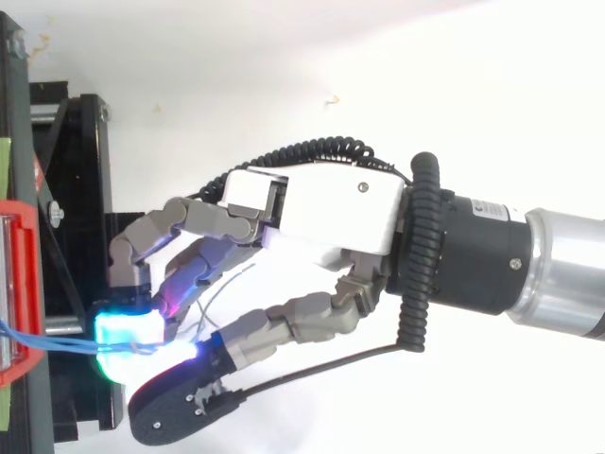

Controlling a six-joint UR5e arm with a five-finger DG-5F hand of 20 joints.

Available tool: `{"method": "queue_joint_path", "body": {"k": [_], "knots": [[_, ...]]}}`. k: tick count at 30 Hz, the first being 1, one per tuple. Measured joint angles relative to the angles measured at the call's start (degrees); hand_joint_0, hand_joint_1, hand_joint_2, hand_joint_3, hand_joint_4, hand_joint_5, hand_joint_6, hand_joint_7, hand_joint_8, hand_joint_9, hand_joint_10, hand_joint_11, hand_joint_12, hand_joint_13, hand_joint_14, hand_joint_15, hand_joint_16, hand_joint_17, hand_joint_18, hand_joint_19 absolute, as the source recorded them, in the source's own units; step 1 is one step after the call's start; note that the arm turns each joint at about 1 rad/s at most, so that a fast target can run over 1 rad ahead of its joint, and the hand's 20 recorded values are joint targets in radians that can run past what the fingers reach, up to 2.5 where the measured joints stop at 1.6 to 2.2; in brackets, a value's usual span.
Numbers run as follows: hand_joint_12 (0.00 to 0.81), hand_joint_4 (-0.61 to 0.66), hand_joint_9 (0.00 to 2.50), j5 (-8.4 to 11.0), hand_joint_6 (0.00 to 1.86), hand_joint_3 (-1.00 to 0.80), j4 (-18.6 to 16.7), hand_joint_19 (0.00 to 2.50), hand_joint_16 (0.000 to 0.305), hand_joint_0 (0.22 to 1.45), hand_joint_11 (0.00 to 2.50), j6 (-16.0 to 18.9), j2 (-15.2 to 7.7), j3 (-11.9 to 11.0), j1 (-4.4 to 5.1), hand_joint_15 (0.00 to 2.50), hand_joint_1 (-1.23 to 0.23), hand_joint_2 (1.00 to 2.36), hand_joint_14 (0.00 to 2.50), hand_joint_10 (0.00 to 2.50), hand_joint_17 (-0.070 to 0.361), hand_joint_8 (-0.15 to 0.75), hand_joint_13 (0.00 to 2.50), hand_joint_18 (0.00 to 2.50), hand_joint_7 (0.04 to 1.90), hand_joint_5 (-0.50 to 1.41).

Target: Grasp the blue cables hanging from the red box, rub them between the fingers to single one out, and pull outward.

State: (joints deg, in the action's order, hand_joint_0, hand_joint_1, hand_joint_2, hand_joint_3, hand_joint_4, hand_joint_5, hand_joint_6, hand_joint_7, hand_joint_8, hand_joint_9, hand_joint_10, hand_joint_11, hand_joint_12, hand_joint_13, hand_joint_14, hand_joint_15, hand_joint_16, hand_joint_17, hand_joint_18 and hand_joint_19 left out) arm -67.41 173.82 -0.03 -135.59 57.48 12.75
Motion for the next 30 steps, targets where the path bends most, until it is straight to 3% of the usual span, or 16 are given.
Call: {"method": "queue_joint_path", "body": {"k": [6,21,30], "knots": [[0.347,0.02,0.96,0.0,0.89,-0.5,0.6,0.45,0.048,0.51,0.56,0.0,0.2,0.0,0.05,0.53,-0.45,1.0,0.02,0.02,0.107,0.25,0.77,0.56,1.03,-0.13],[0.357,0.04,0.96,0.0,0.88,-0.5,2.3,0.45,0.05,0.49,0.55,-0.1,1.0,0.0,0.12,0.53,-0.49,1.0,0.02,0.02,0.113,0.255,0.77,0.56,1.0,-0.14],[0.37,0.06,0.95,-1.07,0.88,-0.5,2.7,0.44,0.053,0.46,0.55,-1.1,1.4,0.0,-0.65,0.53,-0.48,1.0,0.02,0.02,0.119,0.263,0.77,0.56,0.99,-0.14]]}}
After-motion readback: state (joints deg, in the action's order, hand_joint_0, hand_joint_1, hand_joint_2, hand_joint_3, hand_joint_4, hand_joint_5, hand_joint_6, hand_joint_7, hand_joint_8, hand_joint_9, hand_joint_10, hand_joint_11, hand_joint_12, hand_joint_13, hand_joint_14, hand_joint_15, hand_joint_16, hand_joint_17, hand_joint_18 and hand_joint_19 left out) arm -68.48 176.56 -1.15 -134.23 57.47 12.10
